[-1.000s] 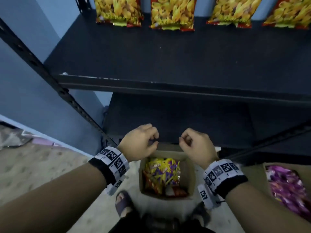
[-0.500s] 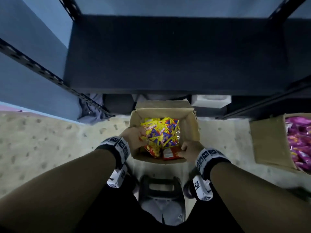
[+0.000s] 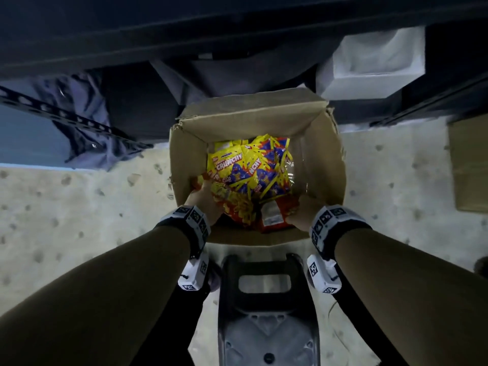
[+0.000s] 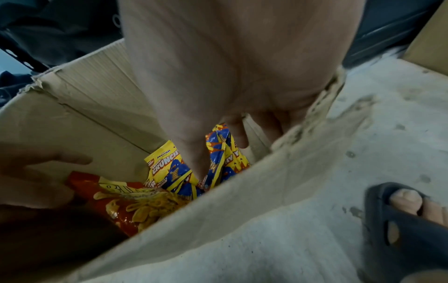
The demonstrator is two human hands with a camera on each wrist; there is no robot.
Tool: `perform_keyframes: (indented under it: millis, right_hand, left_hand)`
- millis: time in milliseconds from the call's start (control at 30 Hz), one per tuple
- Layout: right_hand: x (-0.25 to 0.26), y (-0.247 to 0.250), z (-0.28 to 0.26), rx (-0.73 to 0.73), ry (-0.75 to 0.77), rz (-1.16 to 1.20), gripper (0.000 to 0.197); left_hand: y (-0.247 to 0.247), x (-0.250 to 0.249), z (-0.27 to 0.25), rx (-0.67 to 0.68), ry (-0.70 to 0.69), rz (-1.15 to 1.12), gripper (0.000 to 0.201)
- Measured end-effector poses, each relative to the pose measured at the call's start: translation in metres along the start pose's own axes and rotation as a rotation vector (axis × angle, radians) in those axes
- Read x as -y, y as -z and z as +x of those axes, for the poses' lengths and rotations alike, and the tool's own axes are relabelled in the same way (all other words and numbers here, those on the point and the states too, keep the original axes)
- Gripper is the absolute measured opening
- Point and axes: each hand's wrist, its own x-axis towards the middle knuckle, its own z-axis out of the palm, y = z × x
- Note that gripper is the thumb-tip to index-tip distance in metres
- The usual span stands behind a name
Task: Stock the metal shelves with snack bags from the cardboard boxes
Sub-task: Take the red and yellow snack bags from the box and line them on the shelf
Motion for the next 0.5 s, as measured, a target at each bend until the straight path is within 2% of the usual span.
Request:
perform_keyframes:
  millis: [133, 200, 300, 400, 500]
  right_hand:
    - [0.001, -0.001, 0.01, 0.093, 0.01, -0.084, 0.045]
    - [-0.001, -0.003, 0.015, 0.123, 0.021, -0.102, 0.058]
    - [-0.007, -0.007, 0.021, 0.09, 0.027, -0.06, 0.078]
    - [-0.008, -0.005, 0.027, 0.055, 0.052, -0.042, 0.065]
    - [-0.009, -0.003, 0.034, -0.016, 0.086, 0.007, 0.051]
  left_hand:
    - [-0.012, 0.004, 0.023, -0.002, 0.063, -0.043, 0.097]
    - [-0.013, 0.004, 0.03, -0.044, 0.056, -0.1, 0.09]
    - [-0.008, 0.0, 0.036, -0.111, 0.033, -0.145, 0.076]
    - [-0.002, -0.002, 0.049, -0.128, 0.041, -0.087, 0.061]
    - [0.008, -0.006, 0.065, -0.144, -0.017, 0.015, 0.032]
